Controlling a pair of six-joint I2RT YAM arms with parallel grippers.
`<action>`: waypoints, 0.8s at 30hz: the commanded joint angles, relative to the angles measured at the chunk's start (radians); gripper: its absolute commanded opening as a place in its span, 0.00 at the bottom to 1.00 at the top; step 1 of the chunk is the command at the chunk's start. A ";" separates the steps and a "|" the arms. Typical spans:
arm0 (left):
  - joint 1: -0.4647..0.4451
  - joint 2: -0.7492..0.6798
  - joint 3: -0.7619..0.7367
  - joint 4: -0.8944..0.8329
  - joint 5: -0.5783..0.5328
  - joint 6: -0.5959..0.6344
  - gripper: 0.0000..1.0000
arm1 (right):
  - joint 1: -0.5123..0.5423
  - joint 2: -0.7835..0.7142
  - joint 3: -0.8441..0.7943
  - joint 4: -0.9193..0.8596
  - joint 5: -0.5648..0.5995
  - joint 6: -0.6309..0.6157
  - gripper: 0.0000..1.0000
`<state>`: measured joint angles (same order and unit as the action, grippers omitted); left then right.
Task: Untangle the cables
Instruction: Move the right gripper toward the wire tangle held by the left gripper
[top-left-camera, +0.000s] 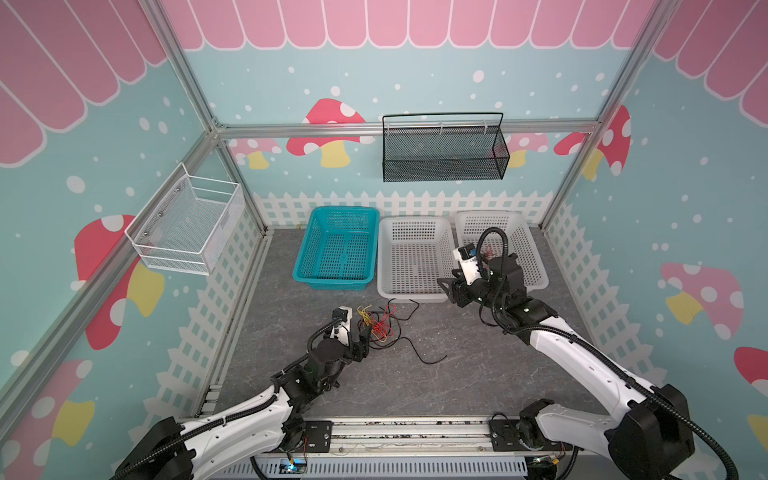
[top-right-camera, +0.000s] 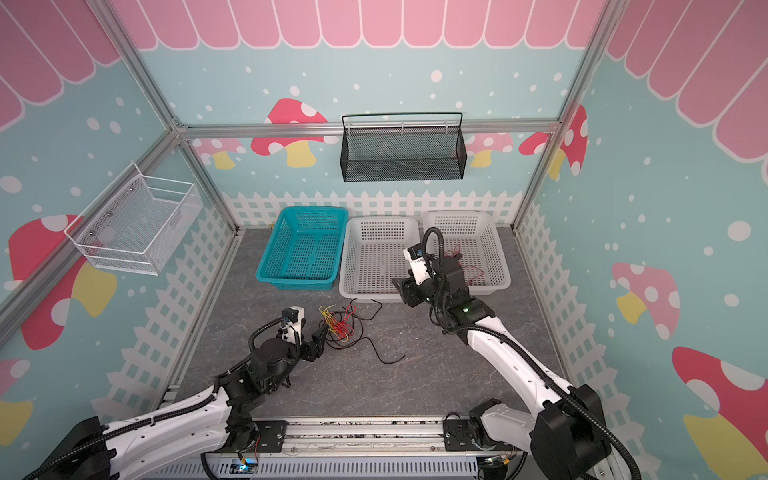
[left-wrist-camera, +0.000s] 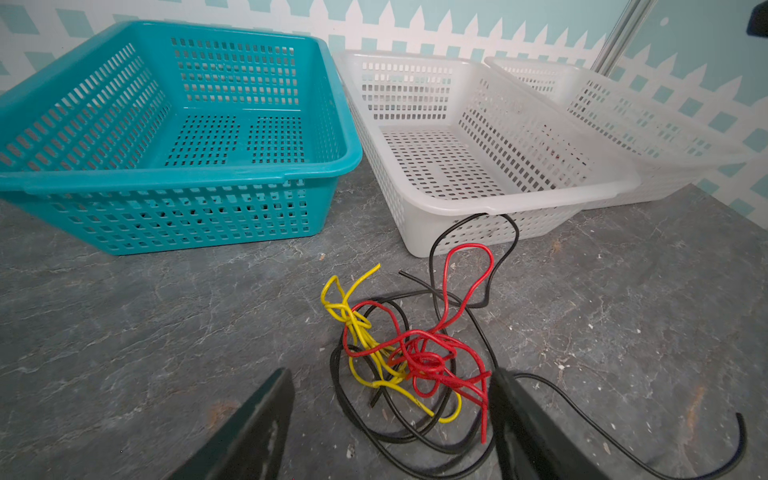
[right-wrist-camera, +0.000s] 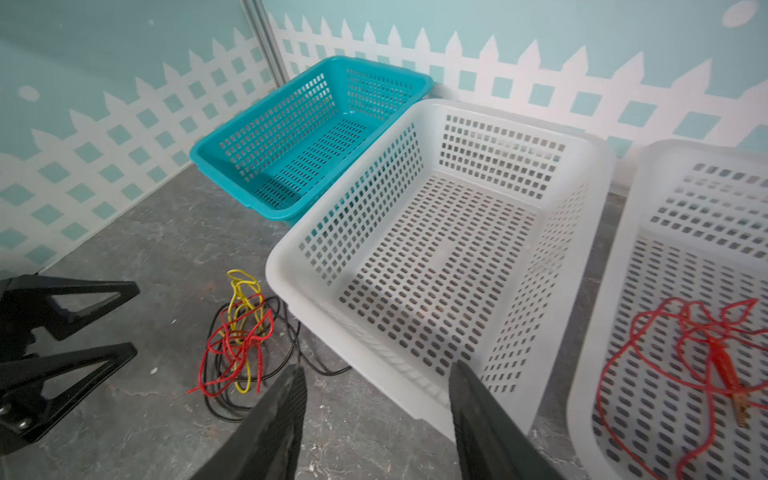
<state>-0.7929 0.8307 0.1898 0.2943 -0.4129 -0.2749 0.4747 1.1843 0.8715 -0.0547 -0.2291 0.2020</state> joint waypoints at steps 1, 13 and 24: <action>0.006 0.002 0.024 -0.019 -0.021 -0.037 0.75 | 0.062 0.013 -0.029 0.003 0.013 0.037 0.58; 0.007 -0.035 0.005 -0.035 -0.056 -0.057 0.99 | 0.212 0.245 -0.017 0.150 -0.045 0.133 0.59; 0.009 -0.103 -0.028 -0.030 -0.072 -0.052 0.99 | 0.244 0.426 0.038 0.240 -0.101 0.196 0.59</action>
<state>-0.7914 0.7425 0.1783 0.2703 -0.4618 -0.3111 0.7097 1.5871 0.8822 0.1215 -0.2970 0.3603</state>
